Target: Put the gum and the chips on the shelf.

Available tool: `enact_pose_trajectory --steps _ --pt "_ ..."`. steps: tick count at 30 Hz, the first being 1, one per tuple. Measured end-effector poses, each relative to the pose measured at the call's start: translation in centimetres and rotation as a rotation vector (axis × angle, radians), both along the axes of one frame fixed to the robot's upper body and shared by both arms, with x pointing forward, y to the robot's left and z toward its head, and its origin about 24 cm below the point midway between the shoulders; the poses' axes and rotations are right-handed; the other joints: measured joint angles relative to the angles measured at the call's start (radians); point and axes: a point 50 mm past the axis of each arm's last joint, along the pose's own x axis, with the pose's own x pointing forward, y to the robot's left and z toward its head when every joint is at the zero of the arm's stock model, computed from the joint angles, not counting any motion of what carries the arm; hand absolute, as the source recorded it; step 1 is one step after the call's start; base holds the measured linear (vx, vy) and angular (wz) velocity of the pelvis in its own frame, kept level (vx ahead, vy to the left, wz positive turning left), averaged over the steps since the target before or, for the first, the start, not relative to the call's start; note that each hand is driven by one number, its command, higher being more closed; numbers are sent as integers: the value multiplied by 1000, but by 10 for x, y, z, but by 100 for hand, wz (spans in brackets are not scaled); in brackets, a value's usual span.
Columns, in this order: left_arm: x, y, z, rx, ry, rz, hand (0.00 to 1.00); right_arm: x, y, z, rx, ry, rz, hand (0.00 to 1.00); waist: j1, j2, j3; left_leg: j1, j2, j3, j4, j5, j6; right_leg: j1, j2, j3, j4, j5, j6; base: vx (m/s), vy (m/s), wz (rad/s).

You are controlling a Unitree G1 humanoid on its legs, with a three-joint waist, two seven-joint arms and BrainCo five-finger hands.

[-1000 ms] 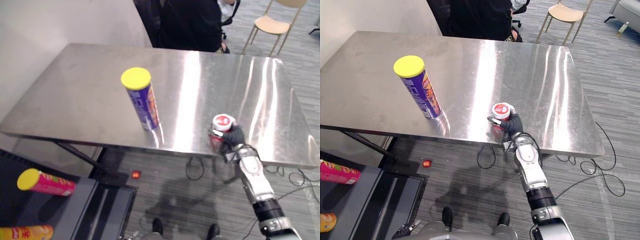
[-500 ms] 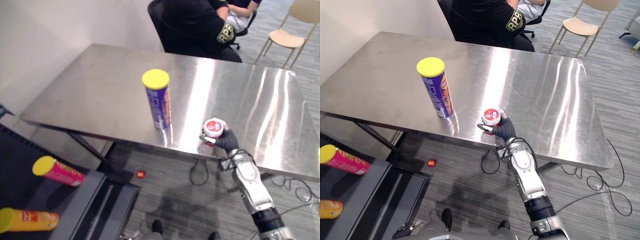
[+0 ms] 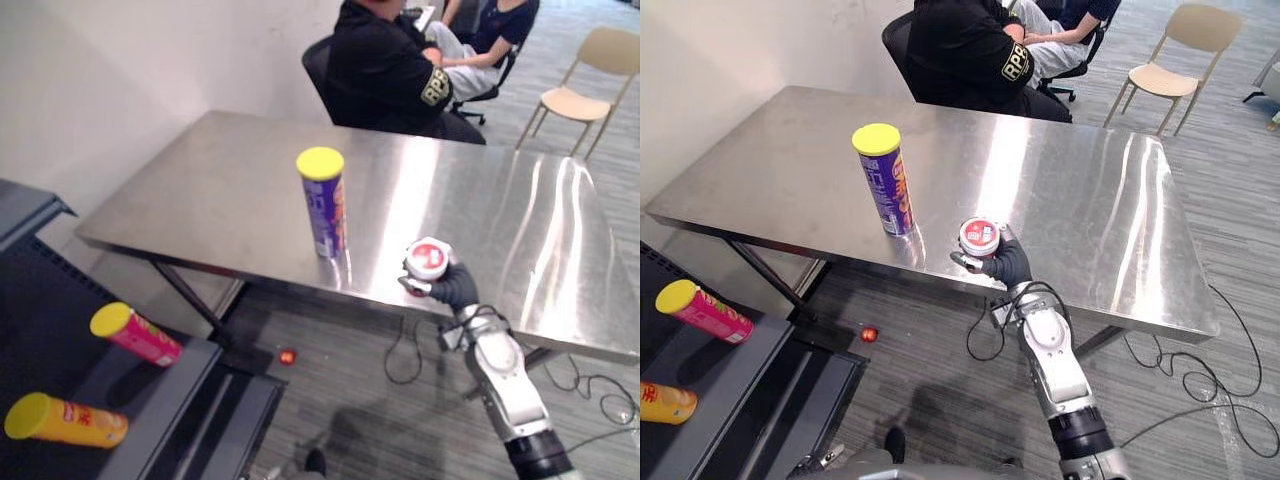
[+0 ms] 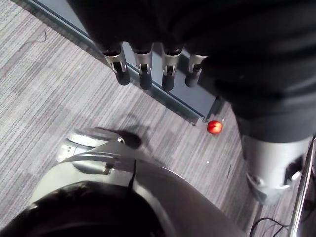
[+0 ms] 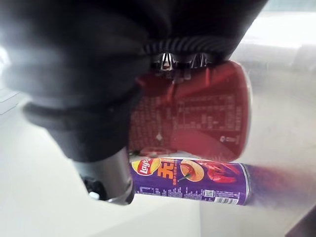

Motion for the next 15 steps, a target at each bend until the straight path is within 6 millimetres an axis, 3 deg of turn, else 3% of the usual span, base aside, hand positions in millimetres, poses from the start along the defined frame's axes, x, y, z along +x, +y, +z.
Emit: enact_pose_trajectory --steps 6,9,11,13,14,15 --pt "-1 1 0 -26 0 39 0 -5 0 -9 20 38 10 100 6 0 5 -27 15 -19 110 -41 -6 10 3 1 58 -30 -17 -14 -7 7" --pt "0 -2 0 -54 -24 112 0 -3 4 -4 63 27 27 100 16 22 28 -123 40 -112 199 -53 -20 -18 29 -52 118 -69 -41 -161 -95 55" --pt "2 -4 -1 -68 -34 138 0 1 7 1 81 13 37 100 18 34 36 -171 51 -182 175 -17 -42 -55 42 -113 159 -100 -58 -188 -134 99" --pt "1 -10 -2 -82 -32 139 0 5 8 7 92 -4 36 100 26 53 47 -200 68 -223 89 -2 -23 -94 51 -181 211 -132 -86 -193 -156 107" --pt "0 -8 -2 -78 -24 141 0 6 9 9 94 -13 34 100 28 44 48 -203 83 -154 17 -67 71 -104 57 -193 180 -131 -99 -278 -205 157" --pt "5 -3 -1 -68 -35 145 0 9 5 15 99 -36 16 100 19 17 62 -249 84 -1 82 -58 107 -111 17 -248 172 -129 -113 -268 -204 164"
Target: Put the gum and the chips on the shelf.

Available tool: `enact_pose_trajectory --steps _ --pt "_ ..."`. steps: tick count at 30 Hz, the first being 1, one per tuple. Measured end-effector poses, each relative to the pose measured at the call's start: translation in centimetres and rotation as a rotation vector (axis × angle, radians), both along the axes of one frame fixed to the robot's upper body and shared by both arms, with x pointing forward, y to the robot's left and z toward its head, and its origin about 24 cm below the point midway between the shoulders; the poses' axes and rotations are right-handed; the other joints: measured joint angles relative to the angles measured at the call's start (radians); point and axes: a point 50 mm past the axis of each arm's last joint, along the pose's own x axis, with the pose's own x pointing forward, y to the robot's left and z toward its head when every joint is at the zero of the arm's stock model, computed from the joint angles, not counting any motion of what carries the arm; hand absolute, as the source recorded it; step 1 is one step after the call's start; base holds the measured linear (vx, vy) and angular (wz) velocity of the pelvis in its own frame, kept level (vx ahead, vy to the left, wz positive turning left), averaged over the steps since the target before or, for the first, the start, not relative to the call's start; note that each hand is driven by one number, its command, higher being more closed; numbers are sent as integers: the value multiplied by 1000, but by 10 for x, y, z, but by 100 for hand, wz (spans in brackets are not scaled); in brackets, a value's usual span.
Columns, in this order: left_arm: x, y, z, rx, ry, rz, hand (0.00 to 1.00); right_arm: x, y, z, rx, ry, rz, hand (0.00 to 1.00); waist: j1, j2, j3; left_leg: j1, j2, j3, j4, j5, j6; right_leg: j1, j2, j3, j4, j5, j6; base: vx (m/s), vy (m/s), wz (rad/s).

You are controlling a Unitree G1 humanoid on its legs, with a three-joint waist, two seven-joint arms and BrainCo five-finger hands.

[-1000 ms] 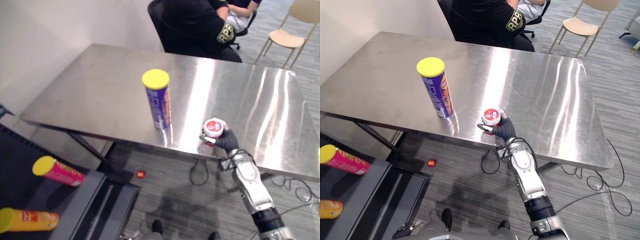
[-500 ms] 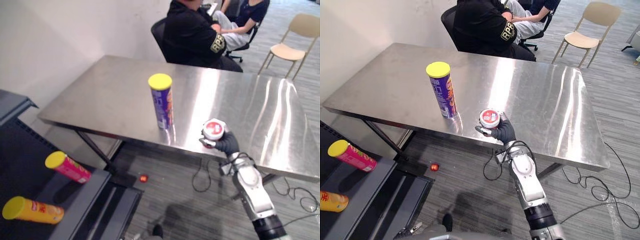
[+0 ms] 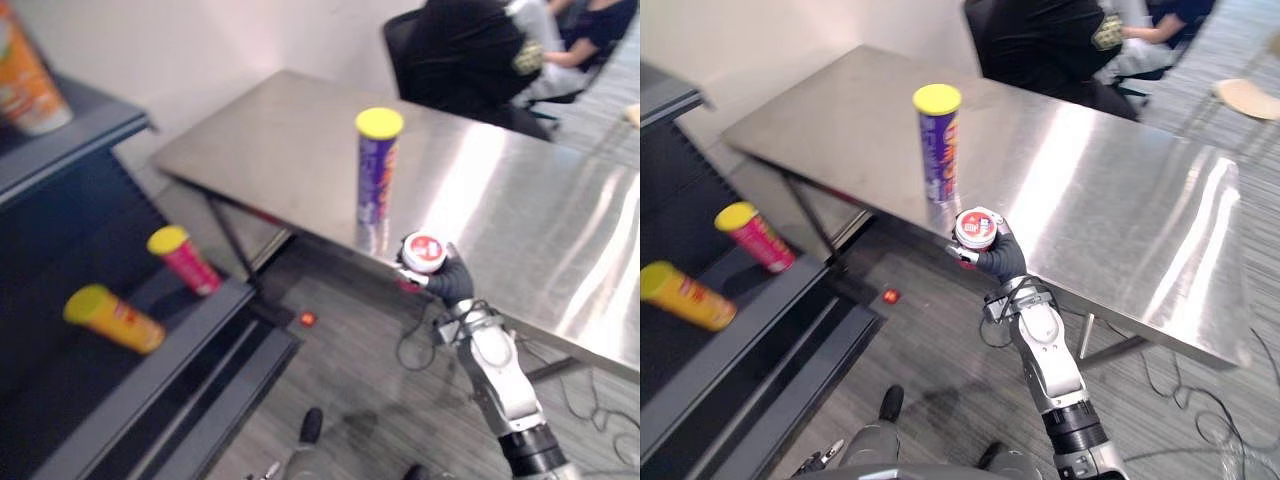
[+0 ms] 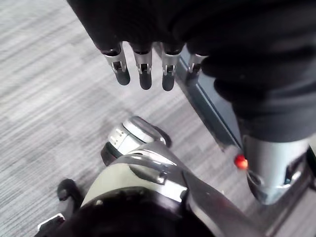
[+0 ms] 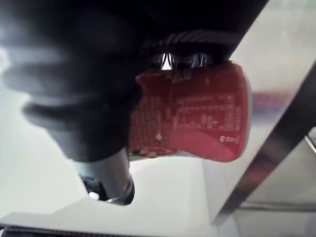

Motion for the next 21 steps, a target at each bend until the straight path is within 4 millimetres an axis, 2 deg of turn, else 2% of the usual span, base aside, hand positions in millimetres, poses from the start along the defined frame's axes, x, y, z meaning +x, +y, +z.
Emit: enact_pose_trajectory --steps 1,2,3,4,5,6,7,8,11,14,16,18,21 --pt "2 0 0 -1 -3 3 0 1 -2 1 1 -4 -12 100 5 -1 5 -22 2 60 61 27 17 -5 -21 -28 4 -1 -3 -188 -147 154" --pt "-1 -1 -1 -9 6 20 0 3 -7 4 8 -13 -42 100 8 0 5 -45 0 166 180 46 33 -7 -48 -75 1 9 -17 -81 -117 112" --pt "-8 -4 -2 -16 18 40 0 4 -8 5 9 -15 -55 100 7 2 4 -42 18 242 272 42 33 -6 -58 -115 0 15 -25 -92 -106 118" --pt "-15 -7 -3 -25 34 59 0 4 -9 3 10 -8 -66 100 8 18 -3 -10 63 332 376 15 27 -6 -61 -149 1 20 -29 -127 -73 95" --pt "-22 -10 -4 -35 46 80 0 5 -10 1 11 1 -74 100 9 23 -7 38 101 394 436 -20 6 -5 -64 -177 1 27 -28 -110 -15 76" --pt "-26 -10 -4 -37 55 92 0 5 -11 0 10 5 -80 100 7 24 -9 66 116 415 450 -29 -6 -5 -66 -193 2 31 -24 -124 59 81" --pt "-27 -11 -4 -40 55 108 0 5 -14 0 11 9 -98 100 0 39 -18 117 145 456 450 -31 -18 -6 -66 -230 2 35 -20 -101 85 89" --pt "-25 -12 -4 -43 47 117 0 6 -19 -1 14 9 -117 100 -5 49 -24 141 150 466 414 -37 -28 -6 -68 -260 2 42 -10 -128 136 113" --pt "-24 -7 -3 -40 34 140 0 5 -32 -3 27 24 -170 100 -2 29 -38 138 118 538 319 -36 -27 25 -65 -363 -59 107 2 -72 140 95" --pt "-26 -6 -4 -32 48 123 0 0 -41 -9 52 43 -218 100 -10 26 -60 138 82 550 230 -36 -28 62 -75 -464 -72 128 16 -47 197 113" --pt "-27 -7 -4 -33 50 116 0 -2 -50 -13 46 55 -263 100 -17 29 -78 137 47 536 119 -15 -59 67 -80 -530 -63 136 18 -39 178 102" --pt "-28 -7 -4 -25 62 95 0 -3 -54 -12 50 53 -283 100 -22 31 -79 147 24 533 37 -5 -69 70 -89 -570 -42 137 18 -36 161 71" --pt "-30 -6 -4 -19 70 91 0 -3 -60 -12 41 52 -317 100 -16 25 -76 175 -24 506 -12 13 -49 89 -171 -581 73 137 18 -16 118 44"
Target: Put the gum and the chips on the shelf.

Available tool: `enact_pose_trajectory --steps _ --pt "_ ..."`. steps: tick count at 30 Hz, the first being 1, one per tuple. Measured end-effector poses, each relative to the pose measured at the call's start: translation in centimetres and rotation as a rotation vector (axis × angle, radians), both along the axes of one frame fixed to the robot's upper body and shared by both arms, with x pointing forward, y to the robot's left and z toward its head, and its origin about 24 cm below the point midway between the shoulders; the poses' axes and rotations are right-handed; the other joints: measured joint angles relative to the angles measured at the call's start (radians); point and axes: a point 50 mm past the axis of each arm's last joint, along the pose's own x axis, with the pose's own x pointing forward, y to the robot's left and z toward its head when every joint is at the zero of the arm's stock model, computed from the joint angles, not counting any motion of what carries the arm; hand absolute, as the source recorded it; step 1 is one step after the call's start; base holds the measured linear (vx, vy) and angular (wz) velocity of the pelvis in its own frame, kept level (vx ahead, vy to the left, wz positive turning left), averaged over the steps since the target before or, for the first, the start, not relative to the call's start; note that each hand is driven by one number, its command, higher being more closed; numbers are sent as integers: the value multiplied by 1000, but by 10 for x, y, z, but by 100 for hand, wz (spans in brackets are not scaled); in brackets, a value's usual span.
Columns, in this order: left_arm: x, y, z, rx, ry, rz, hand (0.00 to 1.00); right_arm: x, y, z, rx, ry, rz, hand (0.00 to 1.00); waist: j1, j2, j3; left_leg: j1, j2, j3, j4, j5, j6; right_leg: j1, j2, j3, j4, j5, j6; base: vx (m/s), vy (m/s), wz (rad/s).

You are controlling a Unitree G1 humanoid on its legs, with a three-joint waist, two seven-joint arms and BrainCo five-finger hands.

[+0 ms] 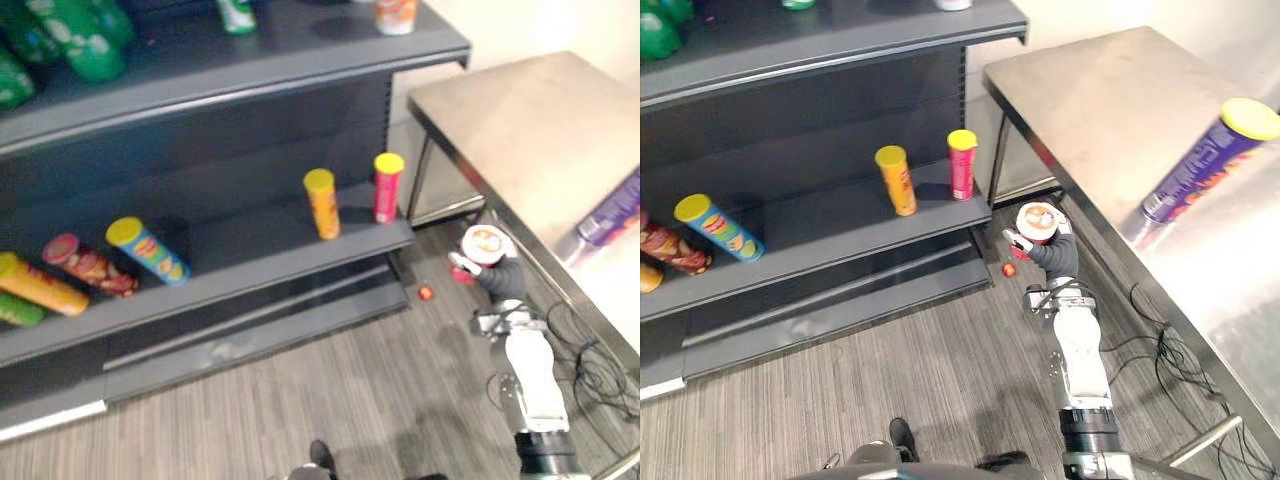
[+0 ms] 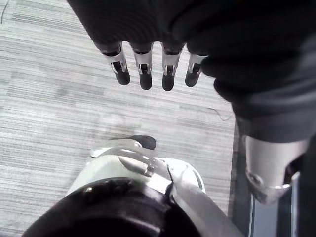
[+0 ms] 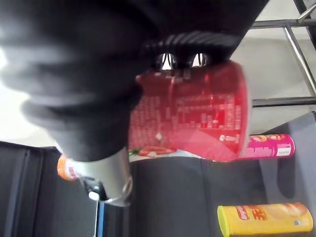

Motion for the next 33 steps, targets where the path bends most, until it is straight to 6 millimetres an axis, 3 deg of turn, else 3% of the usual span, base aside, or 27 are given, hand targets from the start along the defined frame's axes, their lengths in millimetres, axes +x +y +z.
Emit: enact_pose_trajectory --steps 3,7,11,16,17,18,19,20,21,22,24,26,28,29,30,33 --pt "3 5 2 18 -12 -4 0 0 0 0 3 1 -13 100 13 -25 4 6 -36 -29 -4 11 17 19 -60 3 61 0 0 10 95 32" --pt "2 10 3 26 -18 31 0 1 2 -3 -18 16 -17 100 40 -52 20 8 -49 -57 -31 15 24 24 -47 13 35 0 0 -5 24 19" --pt "4 5 2 9 -33 26 0 3 3 -5 -17 30 -12 100 69 -44 29 22 -69 -79 -64 33 29 25 -52 57 26 0 0 -45 -15 10" --pt "6 8 4 1 -65 84 0 10 19 -6 -24 45 50 100 74 -52 54 -25 -67 -130 37 -7 49 61 -54 70 13 23 26 -36 3 31" --pt "6 7 4 1 -64 70 0 10 21 -6 -24 45 57 100 75 -52 54 -29 -72 -149 40 -15 44 58 -65 108 36 29 17 -5 82 62" --pt "6 6 4 0 -62 47 0 10 20 -6 -25 45 55 100 68 -43 59 -31 -78 -190 38 -19 51 42 -89 221 106 46 -15 -8 146 92" --pt "11 3 4 -6 -66 3 0 8 16 -8 -30 53 43 100 59 -21 71 -31 -71 -251 41 -17 69 -55 -75 513 214 8 -94 -11 129 89" --pt "12 2 4 -8 -67 -6 0 8 15 -9 -31 57 42 100 56 -13 75 -33 -68 -268 41 -15 69 -72 -48 584 212 -19 -76 -5 102 108" --pt "15 5 5 1 -72 -28 0 5 14 -13 -33 71 43 100 37 -9 80 -33 -69 -347 25 5 80 -118 60 810 187 -101 -46 10 24 135" --pt "15 9 5 11 -67 -37 0 -1 13 -18 -40 90 43 100 10 -12 81 -33 -81 -408 10 13 80 -143 134 966 151 -131 -26 16 16 156" --pt "15 11 5 16 -65 -38 0 -11 8 -22 -41 103 31 100 -15 -32 82 -30 -125 -483 10 17 75 -158 172 1073 105 -140 -5 39 -28 150" --pt "15 15 6 27 -63 -41 0 -19 6 -25 -41 113 23 100 -41 -51 81 -34 -169 -533 20 20 72 -156 163 1109 62 -127 16 71 -76 175" --pt "16 17 6 33 -64 -43 0 -20 6 -27 -41 122 24 100 -34 -78 76 -34 -198 -557 24 29 57 -150 141 1094 1 -114 56 92 -147 135" --pt "15 16 6 30 -63 -41 0 -19 6 -27 -42 121 26 100 -22 -71 72 -34 -190 -578 19 37 45 -126 146 1059 -23 -127 89 88 -210 75" --pt "12 14 5 23 -56 -38 0 -18 7 -25 -41 115 36 100 -9 -54 69 -35 -172 -596 -5 53 29 -114 169 1032 -57 -129 83 91 -226 65" --pt "7 10 4 10 -48 -17 0 -19 7 -30 -34 133 39 100 -17 -43 62 -33 -119 -626 -86 113 -12 -87 223 957 -128 -108 64 92 -231 46"
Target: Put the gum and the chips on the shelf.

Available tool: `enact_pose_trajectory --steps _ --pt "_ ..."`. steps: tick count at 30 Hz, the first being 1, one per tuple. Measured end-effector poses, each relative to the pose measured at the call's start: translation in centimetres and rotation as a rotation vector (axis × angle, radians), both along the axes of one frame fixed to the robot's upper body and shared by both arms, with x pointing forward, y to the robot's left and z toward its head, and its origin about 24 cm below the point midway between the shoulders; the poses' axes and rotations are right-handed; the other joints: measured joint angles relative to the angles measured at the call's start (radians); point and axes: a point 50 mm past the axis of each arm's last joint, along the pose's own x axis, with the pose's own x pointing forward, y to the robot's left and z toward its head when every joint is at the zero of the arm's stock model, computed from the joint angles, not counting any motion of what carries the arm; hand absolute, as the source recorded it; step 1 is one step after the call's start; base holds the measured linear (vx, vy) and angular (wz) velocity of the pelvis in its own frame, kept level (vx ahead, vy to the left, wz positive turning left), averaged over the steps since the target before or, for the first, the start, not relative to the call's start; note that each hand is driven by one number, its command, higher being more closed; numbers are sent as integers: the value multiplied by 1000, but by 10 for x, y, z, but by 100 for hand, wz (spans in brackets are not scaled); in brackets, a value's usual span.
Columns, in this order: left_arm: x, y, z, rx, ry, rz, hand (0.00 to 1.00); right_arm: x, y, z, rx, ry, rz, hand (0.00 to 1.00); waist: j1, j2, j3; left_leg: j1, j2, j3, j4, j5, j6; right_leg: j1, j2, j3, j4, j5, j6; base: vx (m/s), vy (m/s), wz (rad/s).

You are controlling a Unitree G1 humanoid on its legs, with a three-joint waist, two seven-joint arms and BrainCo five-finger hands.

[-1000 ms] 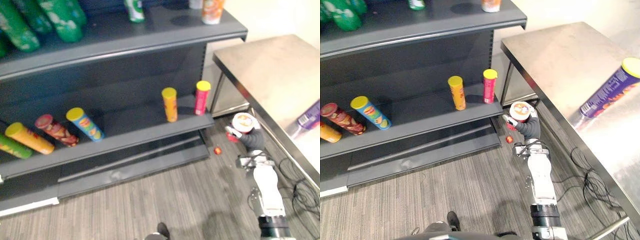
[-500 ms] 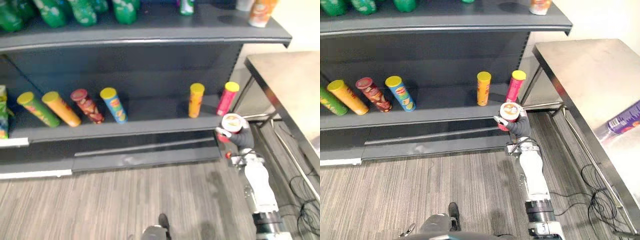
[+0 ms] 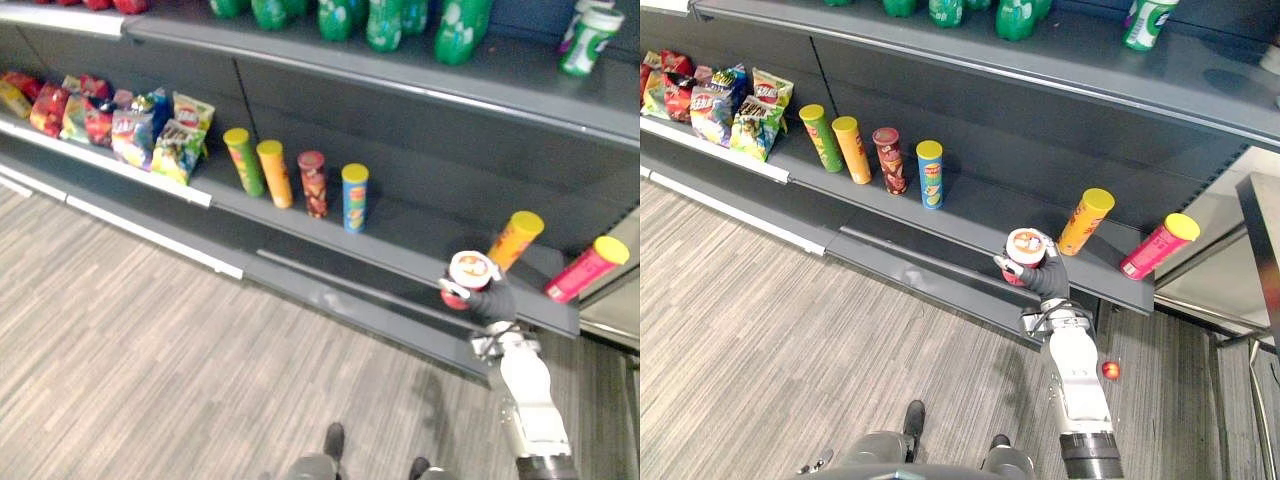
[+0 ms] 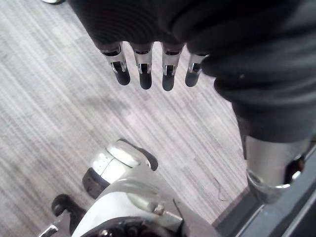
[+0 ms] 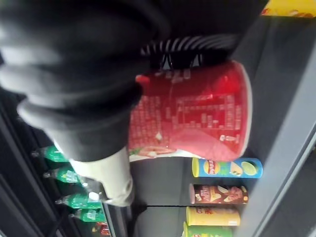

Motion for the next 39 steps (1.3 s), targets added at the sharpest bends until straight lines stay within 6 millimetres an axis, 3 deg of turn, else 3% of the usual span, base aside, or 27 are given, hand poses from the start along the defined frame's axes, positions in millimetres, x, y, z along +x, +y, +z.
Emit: enact_pose_trajectory --steps 4,13,20,21,25,26,27,29,30,31,32,33,35,37,39 --pt "2 -1 0 -14 -5 -7 0 -1 3 -9 24 37 -2 100 -1 0 -4 5 38 10 -25 15 -15 3 38 -8 -17 14 -17 114 -145 -1" --pt "16 -1 1 2 -26 -69 0 -17 3 -38 30 156 6 100 -34 6 -13 49 44 84 -32 -3 -29 39 44 40 -56 18 -18 25 -10 -18" --pt "16 -4 0 -4 -21 -87 0 -21 7 -43 31 178 20 100 -49 25 -36 52 56 113 -25 -19 -28 36 53 58 -66 18 -18 -16 -7 -11" --pt "18 -5 1 -8 -28 -80 0 -22 14 -45 29 187 52 100 -40 29 -39 -38 84 132 221 -142 -32 40 74 83 -60 4 -43 48 -59 -41" --pt "22 -5 1 -14 -42 -86 0 -22 14 -45 30 189 50 100 -42 31 -35 -73 93 136 317 -149 -38 57 69 82 -42 -30 -72 38 -48 2" --pt "25 -3 2 -10 -48 -89 0 -21 13 -45 34 187 44 100 -50 21 -20 -104 85 140 377 -139 -37 71 60 78 -46 -31 -75 5 -8 25" --pt "28 0 3 -1 -54 -97 0 -20 14 -48 42 200 40 100 -50 -11 -9 -147 80 190 395 -174 -8 74 30 67 -41 -30 -78 1 4 19" --pt "27 0 3 1 -50 -102 0 -20 11 -48 39 201 28 100 -51 -3 -13 -154 92 231 306 -159 -19 72 10 66 -37 -37 -69 36 47 1" --pt "23 -8 1 -15 -37 -110 0 -20 7 -48 20 201 21 100 -47 33 -11 -157 125 216 199 -112 -32 76 10 77 -23 -50 -49 126 155 -16" --pt "20 -11 0 -25 -29 -106 0 -20 5 -48 12 205 17 100 -49 47 -14 -150 137 211 167 -97 -35 76 10 86 -12 -58 -37 265 319 -43" --pt "11 -18 -3 -39 -6 -99 0 -20 2 -49 0 212 13 100 -50 80 -24 -118 154 182 122 -76 -44 73 10 110 10 -76 -2 230 294 -41" --pt "7 -19 -3 -42 8 -97 0 -21 2 -51 -3 218 10 100 -52 82 -25 -112 152 183 122 -27 -61 81 3 125 13 -81 15 274 351 -61" --pt "5 -9 -2 -11 23 -101 0 -21 12 -57 -6 245 31 100 -48 27 -40 -90 88 227 133 -26 -43 96 -65 156 -15 -69 46 234 239 -44" --pt "14 0 0 17 16 -118 0 -20 18 -56 -11 240 53 100 -49 -5 -39 -90 59 253 128 -25 -27 81 -99 162 -19 -43 77 227 192 -24" --pt "21 2 1 29 6 -146 0 -12 19 -48 -35 207 55 100 -34 -6 -37 -80 47 307 122 -35 0 48 -118 211 -22 26 83 188 211 -58"
